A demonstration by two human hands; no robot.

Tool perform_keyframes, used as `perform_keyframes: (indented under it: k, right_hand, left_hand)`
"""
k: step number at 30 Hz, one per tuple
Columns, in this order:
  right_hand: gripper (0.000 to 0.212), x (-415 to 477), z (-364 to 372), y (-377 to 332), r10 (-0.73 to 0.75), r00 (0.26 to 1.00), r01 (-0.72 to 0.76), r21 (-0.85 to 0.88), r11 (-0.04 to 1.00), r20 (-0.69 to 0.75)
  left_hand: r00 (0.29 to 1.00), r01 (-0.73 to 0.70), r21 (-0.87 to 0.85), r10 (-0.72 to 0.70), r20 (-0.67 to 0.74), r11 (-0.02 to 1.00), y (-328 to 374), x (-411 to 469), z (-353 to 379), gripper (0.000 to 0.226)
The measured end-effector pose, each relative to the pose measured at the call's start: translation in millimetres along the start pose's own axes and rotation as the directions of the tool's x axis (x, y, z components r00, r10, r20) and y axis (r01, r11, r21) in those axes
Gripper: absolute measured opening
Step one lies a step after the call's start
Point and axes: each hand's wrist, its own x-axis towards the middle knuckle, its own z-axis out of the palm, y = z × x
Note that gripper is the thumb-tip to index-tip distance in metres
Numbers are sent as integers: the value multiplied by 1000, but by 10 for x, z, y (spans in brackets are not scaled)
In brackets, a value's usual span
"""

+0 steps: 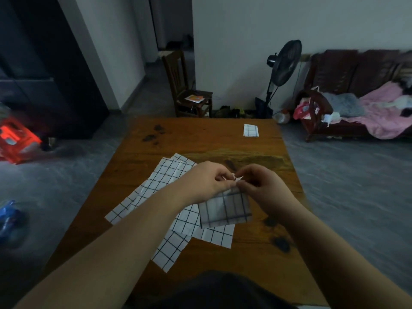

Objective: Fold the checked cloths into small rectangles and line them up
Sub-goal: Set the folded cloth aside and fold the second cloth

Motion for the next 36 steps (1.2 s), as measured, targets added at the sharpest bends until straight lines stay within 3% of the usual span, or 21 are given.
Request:
perform_keyframes:
  k: [6,10,15,25,29,36]
  right_hand:
    - [5,23,-19,-9,95,995,-87,158,984,-43]
    - [13,27,-12,-38,137,991,-132,177,975,-13]
    - [12,41,-89,-71,154,982,-122,257,959,-108]
    - [11,103,-48,-54,163,980,-127,269,955,-115]
    - [7,113,16,-54,135,988,-117,225,967,-68]
    - [7,108,122,-10,56,996,-69,205,976,71]
  left_hand:
    - [992,49,-205,-72,-106,978,-16,-62,51,8]
    - [986,45,-315,-93,-138,948,2,-122,81,7]
    - [984,81,-257,-118,-133,963,-87,-216,100,10]
    - [972,149,-338,-200,-123,929,-269,-371,134,14]
    - [985,155,-286,-170,-29,946,-269,-381,125,17]
    - [981,141,-207,-165,-101,968,-34,-248,157,25]
